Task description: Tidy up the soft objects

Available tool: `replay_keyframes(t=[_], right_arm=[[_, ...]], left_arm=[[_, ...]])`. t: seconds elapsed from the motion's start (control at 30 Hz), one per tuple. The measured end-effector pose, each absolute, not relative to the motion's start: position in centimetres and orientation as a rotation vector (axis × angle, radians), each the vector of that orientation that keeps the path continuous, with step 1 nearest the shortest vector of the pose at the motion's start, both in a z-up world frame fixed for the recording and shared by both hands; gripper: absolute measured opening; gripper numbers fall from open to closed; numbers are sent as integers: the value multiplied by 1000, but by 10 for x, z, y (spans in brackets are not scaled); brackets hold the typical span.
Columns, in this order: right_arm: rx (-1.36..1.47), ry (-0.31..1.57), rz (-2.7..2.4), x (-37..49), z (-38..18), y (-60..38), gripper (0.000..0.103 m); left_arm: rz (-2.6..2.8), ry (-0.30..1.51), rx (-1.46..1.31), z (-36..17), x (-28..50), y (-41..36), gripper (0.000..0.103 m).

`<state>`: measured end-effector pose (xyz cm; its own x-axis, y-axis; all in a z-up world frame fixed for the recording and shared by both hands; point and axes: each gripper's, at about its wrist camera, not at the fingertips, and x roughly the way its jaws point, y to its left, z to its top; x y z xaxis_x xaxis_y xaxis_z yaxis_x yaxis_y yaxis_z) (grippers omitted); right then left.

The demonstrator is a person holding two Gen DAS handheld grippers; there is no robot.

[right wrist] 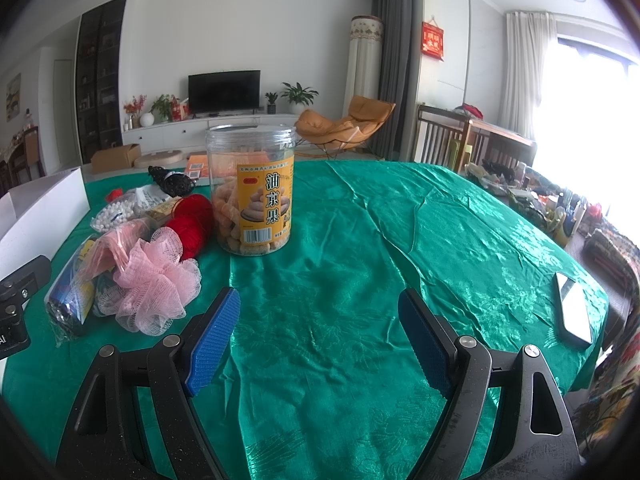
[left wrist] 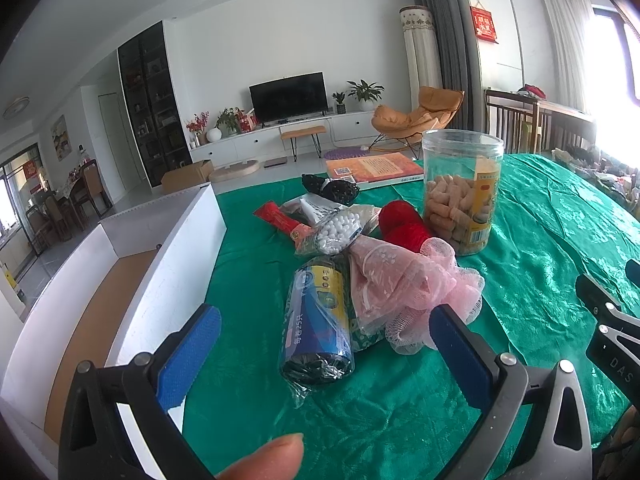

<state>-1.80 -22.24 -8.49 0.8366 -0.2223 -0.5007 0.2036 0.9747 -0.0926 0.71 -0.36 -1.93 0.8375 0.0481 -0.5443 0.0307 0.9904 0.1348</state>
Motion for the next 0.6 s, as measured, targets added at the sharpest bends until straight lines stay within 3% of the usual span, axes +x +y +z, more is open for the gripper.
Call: replay_keyframes(t=[0.6], right_arm=[[-33, 540, -225, -18, -86, -222, 84]], left_arm=[[4, 580, 147, -16, 7, -6, 103]])
